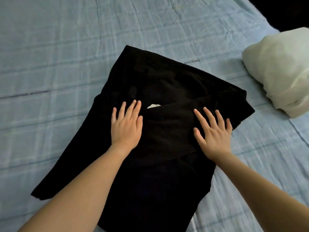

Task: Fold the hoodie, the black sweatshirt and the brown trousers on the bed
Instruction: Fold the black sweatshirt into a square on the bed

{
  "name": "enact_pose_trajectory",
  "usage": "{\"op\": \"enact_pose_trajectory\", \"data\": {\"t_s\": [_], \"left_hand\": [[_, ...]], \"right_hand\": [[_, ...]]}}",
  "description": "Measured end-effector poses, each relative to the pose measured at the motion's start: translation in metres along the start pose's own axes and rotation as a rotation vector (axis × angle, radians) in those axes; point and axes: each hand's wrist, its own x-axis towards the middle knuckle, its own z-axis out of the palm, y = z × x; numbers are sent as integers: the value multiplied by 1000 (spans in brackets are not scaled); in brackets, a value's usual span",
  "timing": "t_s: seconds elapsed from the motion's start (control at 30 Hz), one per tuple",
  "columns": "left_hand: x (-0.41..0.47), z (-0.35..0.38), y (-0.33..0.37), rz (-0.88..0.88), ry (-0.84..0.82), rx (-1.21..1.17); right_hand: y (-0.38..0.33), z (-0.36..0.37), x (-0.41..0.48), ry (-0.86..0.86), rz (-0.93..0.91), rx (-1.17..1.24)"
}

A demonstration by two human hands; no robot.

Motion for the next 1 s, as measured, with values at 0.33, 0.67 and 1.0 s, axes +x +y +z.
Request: {"op": "enact_pose_trajectory", "data": {"t_s": [0.33, 0.67, 1.0], "left_hand": [[-64, -54, -68, 211, -23, -354], [-146, -38, -192, -219, -222, -599], [-214, -44, -215, -88, -248, -880]], "right_hand": [[-72, -64, -41, -152, 142, 80], [-191, -12, -253, -60, 710, 481], [-147, -24, -307, -26, 439, 1018]]}}
